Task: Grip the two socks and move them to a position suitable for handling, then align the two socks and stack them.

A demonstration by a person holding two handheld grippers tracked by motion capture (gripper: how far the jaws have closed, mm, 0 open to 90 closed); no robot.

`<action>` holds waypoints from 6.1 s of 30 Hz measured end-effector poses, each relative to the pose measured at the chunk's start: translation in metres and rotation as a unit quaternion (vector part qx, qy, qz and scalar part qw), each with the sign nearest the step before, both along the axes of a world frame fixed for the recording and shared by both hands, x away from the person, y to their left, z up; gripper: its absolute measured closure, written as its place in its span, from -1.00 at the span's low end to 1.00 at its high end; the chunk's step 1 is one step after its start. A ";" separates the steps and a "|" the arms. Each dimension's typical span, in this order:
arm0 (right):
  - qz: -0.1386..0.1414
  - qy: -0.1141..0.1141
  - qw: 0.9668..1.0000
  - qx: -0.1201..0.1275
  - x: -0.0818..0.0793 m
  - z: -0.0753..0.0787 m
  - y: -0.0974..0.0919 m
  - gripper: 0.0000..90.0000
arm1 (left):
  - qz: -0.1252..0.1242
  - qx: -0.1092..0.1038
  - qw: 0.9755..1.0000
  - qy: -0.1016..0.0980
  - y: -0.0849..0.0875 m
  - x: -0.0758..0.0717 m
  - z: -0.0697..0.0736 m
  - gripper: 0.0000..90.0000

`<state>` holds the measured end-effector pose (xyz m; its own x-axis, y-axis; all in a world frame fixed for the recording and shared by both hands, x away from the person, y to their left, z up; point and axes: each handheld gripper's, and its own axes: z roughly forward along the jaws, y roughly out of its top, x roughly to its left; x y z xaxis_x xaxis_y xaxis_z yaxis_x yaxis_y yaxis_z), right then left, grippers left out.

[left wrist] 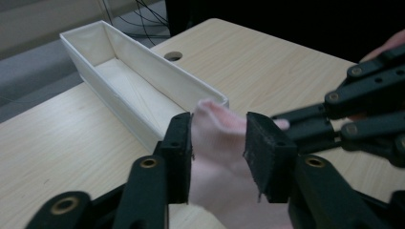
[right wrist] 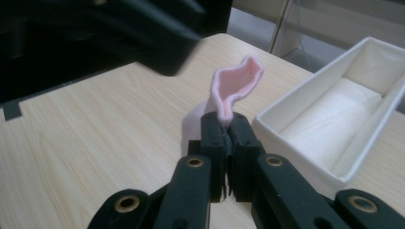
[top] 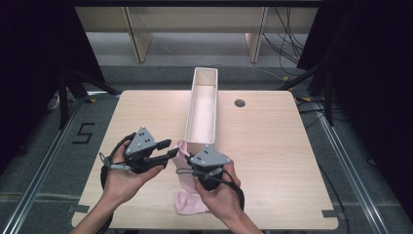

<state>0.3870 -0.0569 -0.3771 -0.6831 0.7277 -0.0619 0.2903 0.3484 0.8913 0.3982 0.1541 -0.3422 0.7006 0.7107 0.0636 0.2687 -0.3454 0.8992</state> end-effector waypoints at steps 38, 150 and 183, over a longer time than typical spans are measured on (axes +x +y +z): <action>-0.015 0.009 0.999 0.049 0.005 0.015 -0.005 0.93 | -0.017 -0.004 0.998 0.061 -0.014 -0.039 -0.070 -0.27; -0.074 0.189 0.976 0.074 -0.030 -0.059 -0.071 0.90 | -0.027 0.207 0.978 0.022 -0.025 -0.054 -0.107 0.96; -0.129 0.236 0.962 0.043 -0.049 -0.081 -0.118 0.61 | -0.093 0.190 0.973 0.095 -0.022 -0.075 -0.114 0.42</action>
